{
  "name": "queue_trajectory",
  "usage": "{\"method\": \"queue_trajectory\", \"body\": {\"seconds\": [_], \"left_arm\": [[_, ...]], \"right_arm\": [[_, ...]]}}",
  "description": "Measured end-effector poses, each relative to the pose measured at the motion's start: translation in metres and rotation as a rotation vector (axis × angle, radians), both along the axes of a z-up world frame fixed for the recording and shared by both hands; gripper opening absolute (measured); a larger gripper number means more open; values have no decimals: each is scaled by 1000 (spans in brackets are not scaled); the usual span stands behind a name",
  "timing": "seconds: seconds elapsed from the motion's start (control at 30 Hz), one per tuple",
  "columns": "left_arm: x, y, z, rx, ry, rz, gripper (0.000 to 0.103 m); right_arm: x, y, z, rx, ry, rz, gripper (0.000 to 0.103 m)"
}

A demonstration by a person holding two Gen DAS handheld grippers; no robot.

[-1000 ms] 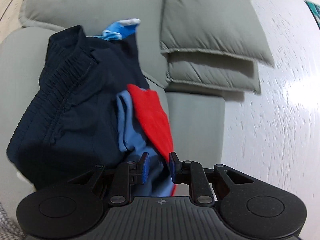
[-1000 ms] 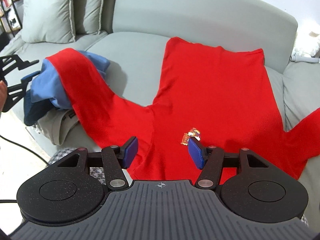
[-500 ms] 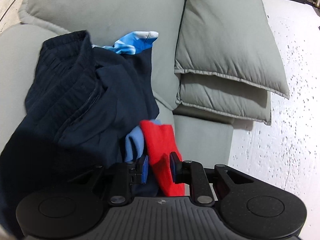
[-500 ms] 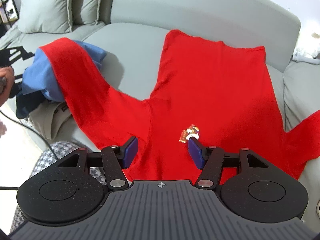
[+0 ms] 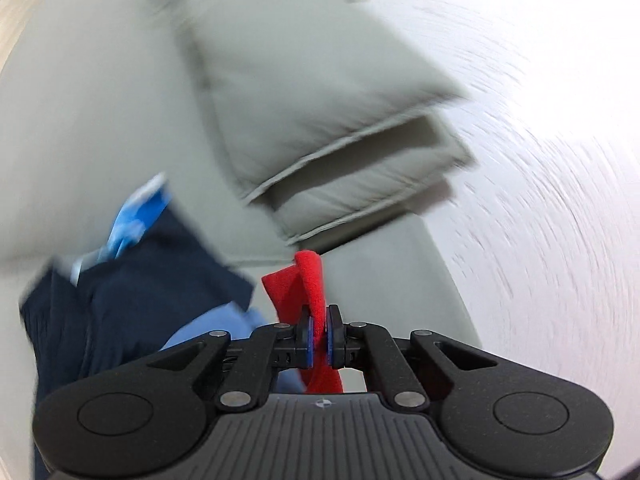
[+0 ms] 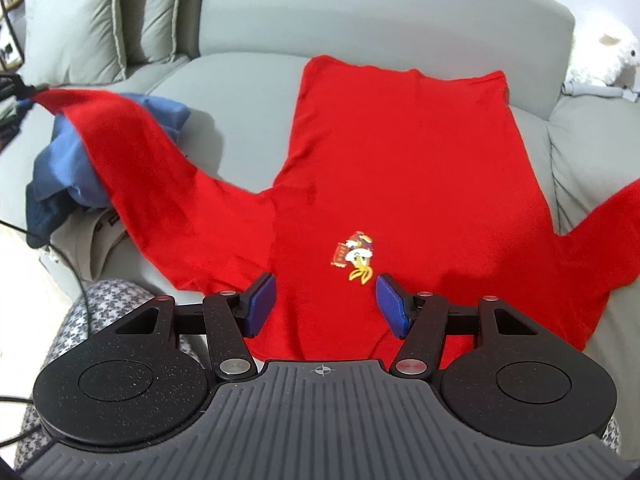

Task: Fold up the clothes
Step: 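Lift the sleeve and lay it across the shirt body with the left gripper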

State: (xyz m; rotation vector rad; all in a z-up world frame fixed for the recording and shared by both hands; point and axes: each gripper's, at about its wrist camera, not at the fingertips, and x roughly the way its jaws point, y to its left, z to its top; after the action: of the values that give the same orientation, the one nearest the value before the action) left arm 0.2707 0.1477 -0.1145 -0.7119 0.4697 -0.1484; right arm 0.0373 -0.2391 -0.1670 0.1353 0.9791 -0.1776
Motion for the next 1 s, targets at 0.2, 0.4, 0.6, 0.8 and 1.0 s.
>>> {"method": "queue_trajectory", "body": {"seconds": [0.2, 0.4, 0.6, 0.8, 1.0], "left_arm": [[-38, -88, 64, 242, -195, -187, 3], [-94, -220, 67, 374, -208, -416, 3], [-156, -339, 10, 526, -158, -592, 3], [-201, -415, -59, 697, -72, -686, 3], [-229, -452, -86, 874, -111, -784, 4]], "right_arm": [[-30, -37, 3, 47, -53, -73, 62], [-58, -85, -13, 108, -85, -172, 62], [-73, -153, -38, 235, -127, -273, 62], [-84, -219, -66, 415, -158, -361, 62], [-90, -253, -84, 425, -150, -395, 62]]}}
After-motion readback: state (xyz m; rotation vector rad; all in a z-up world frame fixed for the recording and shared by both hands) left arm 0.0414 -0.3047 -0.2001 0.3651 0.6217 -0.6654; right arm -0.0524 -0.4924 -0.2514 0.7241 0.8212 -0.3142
